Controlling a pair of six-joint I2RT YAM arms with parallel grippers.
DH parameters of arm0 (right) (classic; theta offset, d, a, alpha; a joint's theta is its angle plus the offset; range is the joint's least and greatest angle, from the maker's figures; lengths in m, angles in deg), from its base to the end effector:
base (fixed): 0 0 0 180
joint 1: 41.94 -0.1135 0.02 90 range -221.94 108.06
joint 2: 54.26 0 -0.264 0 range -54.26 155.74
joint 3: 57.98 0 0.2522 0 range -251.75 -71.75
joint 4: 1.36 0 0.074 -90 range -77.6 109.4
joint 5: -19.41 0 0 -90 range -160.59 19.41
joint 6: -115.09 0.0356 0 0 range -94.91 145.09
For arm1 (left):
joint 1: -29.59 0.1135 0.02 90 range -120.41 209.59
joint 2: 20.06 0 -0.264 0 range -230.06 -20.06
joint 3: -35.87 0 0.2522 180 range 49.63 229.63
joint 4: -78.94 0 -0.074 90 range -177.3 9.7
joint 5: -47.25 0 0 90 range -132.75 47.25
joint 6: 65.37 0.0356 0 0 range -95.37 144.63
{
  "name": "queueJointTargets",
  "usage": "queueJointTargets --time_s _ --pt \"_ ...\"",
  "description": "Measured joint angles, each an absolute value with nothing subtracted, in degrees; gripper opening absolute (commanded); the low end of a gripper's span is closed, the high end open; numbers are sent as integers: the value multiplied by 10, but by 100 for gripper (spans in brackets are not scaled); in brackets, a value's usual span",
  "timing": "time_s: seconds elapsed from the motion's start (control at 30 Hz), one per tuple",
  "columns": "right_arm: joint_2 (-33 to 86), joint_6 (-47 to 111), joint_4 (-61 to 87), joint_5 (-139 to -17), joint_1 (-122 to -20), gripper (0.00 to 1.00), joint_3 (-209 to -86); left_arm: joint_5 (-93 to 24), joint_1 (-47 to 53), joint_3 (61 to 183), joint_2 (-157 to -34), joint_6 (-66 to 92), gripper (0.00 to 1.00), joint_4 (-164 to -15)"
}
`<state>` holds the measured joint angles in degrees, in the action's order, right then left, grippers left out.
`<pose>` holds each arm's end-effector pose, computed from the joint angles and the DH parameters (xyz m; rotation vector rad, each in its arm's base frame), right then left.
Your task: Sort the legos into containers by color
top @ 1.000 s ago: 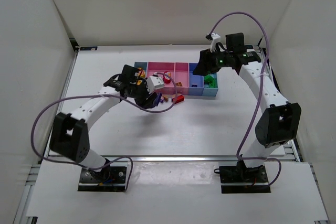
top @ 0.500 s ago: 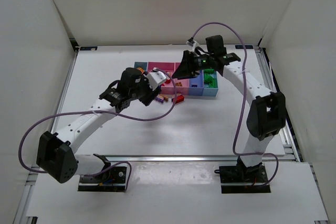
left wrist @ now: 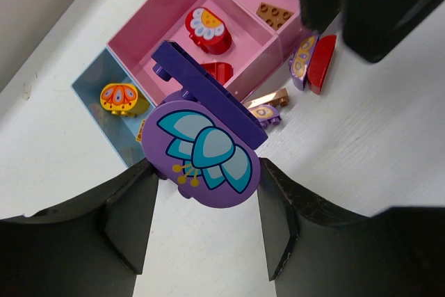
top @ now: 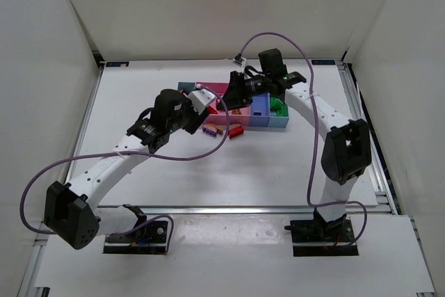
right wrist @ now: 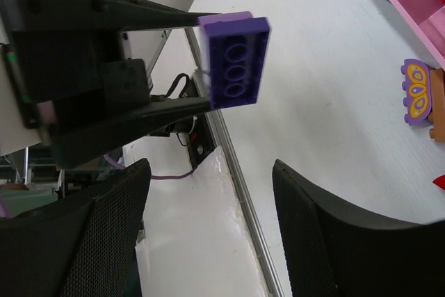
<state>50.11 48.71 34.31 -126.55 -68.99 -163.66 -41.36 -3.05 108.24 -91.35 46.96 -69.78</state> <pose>0.3564 0.2151 0.3220 -0.6790 2.1699 1.5455 0.2372 -0.1529 0.3132 0.9824 1.8566 -0.1339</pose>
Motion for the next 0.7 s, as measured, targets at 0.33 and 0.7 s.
queueJointTargets --time_s 0.33,0.7 --pt "524 488 340 -1265 -698 75 -1668 -373 -27 1082 -896 435 19 -725" --pt "524 489 328 -1269 -706 75 -1681 -356 -27 1085 -900 423 19 -728"
